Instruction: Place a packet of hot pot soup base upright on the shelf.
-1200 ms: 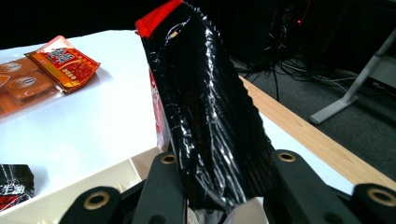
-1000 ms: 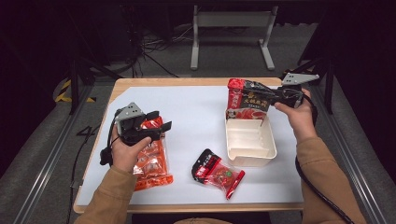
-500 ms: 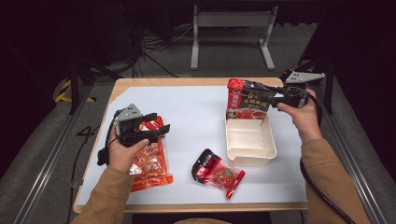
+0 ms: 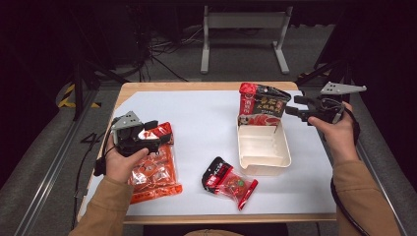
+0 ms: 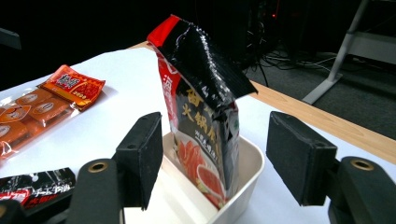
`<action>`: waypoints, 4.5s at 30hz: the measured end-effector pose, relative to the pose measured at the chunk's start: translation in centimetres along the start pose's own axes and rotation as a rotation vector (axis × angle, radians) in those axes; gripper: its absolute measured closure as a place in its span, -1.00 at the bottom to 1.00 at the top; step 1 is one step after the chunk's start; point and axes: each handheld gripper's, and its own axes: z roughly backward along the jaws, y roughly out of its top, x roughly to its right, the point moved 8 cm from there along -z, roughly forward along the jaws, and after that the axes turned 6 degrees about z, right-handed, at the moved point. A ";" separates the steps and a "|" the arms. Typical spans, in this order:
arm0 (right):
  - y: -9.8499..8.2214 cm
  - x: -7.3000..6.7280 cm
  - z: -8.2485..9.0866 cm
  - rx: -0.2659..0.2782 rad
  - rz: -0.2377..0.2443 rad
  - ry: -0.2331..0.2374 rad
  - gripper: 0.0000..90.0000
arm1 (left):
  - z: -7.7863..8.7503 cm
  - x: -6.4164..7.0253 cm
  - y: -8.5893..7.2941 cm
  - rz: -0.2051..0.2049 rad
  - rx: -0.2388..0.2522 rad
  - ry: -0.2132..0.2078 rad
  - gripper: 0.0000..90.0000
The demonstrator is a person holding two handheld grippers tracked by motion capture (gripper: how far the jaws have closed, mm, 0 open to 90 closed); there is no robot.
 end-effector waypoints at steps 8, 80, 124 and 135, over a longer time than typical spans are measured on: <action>-0.8 -1.3 1.5 -0.010 0.020 0.003 -0.17 | 0.7 -0.7 -0.1 -0.006 -0.005 0.003 -0.35; -6.2 -3.6 0.6 -0.047 -0.009 0.018 -0.24 | 2.4 -16.3 -8.4 0.270 -0.078 0.349 -0.25; -6.3 -3.8 0.4 -0.045 -0.007 0.036 -0.26 | 0.5 -16.3 -10.9 0.354 -0.198 0.238 0.73; -6.2 -4.0 0.3 -0.047 -0.018 0.047 -0.20 | 0.8 -16.0 -10.3 0.341 -0.174 0.245 1.00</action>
